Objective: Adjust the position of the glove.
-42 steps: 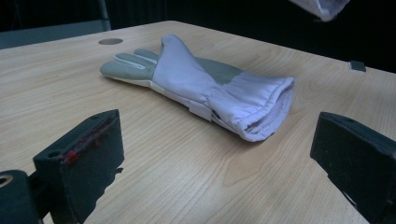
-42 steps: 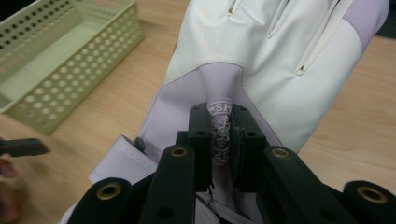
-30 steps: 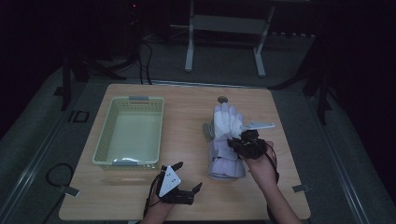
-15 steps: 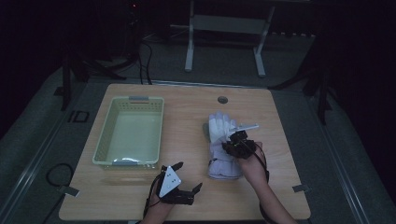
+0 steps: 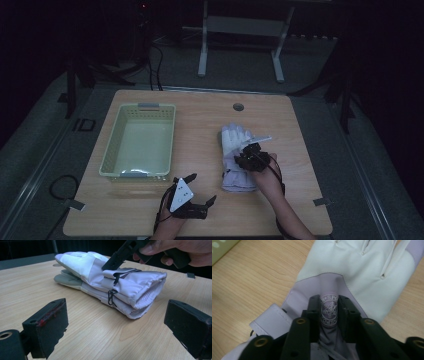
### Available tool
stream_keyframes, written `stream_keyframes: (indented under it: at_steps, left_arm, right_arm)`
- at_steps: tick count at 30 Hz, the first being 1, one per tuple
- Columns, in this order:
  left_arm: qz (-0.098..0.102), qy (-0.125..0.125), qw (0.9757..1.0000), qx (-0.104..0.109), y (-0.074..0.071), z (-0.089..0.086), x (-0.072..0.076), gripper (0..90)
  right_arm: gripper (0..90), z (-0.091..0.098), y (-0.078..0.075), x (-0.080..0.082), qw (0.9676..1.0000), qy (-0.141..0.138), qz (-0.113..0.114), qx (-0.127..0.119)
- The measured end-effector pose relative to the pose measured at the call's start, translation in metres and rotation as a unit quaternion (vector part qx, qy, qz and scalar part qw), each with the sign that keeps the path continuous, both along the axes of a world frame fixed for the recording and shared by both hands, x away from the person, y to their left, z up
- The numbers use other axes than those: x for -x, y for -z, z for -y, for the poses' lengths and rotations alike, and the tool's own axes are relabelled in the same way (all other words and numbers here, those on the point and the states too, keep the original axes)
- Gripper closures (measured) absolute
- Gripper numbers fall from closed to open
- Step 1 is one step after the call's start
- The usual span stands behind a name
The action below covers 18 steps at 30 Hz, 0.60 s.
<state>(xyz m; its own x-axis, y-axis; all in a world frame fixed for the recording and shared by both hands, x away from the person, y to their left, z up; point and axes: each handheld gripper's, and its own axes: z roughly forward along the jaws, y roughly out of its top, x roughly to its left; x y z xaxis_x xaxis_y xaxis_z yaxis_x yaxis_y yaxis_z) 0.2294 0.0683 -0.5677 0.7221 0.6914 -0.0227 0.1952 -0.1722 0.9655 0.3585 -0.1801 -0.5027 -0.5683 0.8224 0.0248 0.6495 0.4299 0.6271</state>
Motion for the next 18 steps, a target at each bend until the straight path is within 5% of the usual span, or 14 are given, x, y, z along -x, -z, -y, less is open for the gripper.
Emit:
stream_keyframes:
  at_steps: [4,13,16,18]
  left_arm:
    - [-0.001,-0.001,1.0,0.001,0.0,0.0,0.0,5.0]
    - [-0.01,0.007,0.9999,0.01,0.0,-0.002,-0.002,4.8]
    - [-0.004,0.017,0.9999,0.001,0.0,-0.001,-0.003,4.8]
    - [-0.009,0.012,0.9999,-0.007,-0.002,0.001,-0.004,4.7]
  right_arm:
    - [61.1,0.005,-0.004,0.002,0.9998,-0.012,0.007,-0.011]
    - [13.4,0.02,-0.018,0.01,0.9967,-0.064,0.025,-0.043]
    - [12.9,0.024,-0.018,0.015,0.9952,-0.081,0.036,-0.04]
    - [13.7,0.031,-0.019,0.016,0.9914,-0.095,0.048,-0.076]
